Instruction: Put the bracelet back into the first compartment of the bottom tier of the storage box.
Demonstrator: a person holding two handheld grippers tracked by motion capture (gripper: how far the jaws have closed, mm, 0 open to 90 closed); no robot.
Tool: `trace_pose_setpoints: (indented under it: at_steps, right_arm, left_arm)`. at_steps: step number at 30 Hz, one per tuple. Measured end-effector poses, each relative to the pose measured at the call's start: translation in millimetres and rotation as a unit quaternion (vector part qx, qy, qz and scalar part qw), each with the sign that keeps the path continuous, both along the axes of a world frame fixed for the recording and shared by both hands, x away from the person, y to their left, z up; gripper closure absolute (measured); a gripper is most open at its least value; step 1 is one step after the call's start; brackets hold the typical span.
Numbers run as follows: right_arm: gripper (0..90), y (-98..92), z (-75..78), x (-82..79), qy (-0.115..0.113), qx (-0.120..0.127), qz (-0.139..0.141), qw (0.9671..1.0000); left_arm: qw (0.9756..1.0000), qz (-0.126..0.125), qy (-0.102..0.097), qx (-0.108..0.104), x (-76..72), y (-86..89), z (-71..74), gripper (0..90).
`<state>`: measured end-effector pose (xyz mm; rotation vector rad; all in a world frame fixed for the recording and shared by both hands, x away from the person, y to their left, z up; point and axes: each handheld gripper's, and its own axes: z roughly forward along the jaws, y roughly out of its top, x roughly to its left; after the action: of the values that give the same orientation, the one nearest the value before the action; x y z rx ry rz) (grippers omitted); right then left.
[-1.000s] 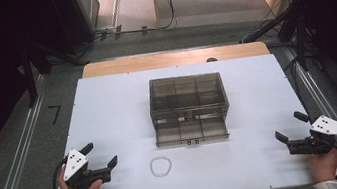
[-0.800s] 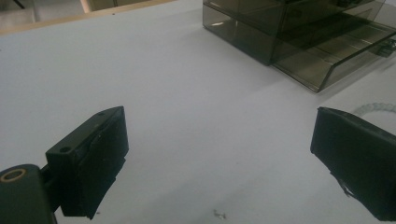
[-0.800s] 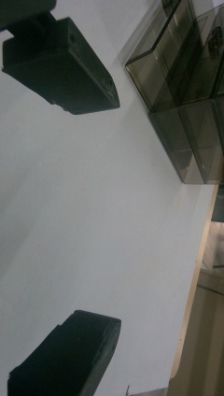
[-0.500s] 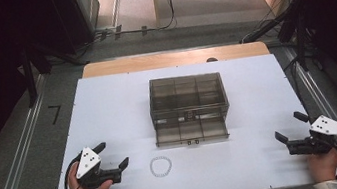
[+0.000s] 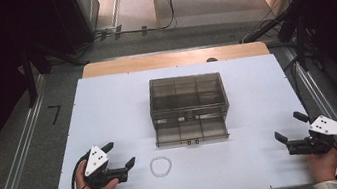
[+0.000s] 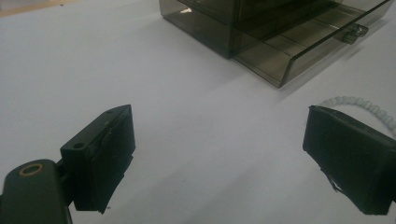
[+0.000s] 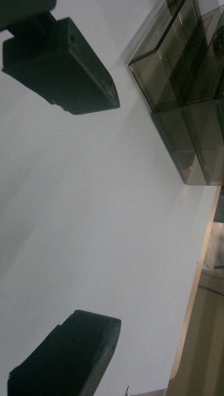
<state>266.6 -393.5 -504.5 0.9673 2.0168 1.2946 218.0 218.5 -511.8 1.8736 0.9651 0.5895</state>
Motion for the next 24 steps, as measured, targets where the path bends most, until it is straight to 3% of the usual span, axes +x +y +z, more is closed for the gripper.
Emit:
trace_pose_setpoints:
  at_steps: [10,24]
  right_arm:
    - [0.0,0.3,0.0,0.1,0.0,-0.002,0.0,1.0]
    - [0.0,0.4,0.0,0.1,0.0,-0.003,0.001,1.0]
  left_arm:
    - [0.9999,-0.013,0.009,0.007,1.7,-12.3,-0.4,14.7]
    - [0.9969,-0.063,0.035,0.033,5.4,-45.8,-1.6,25.9]
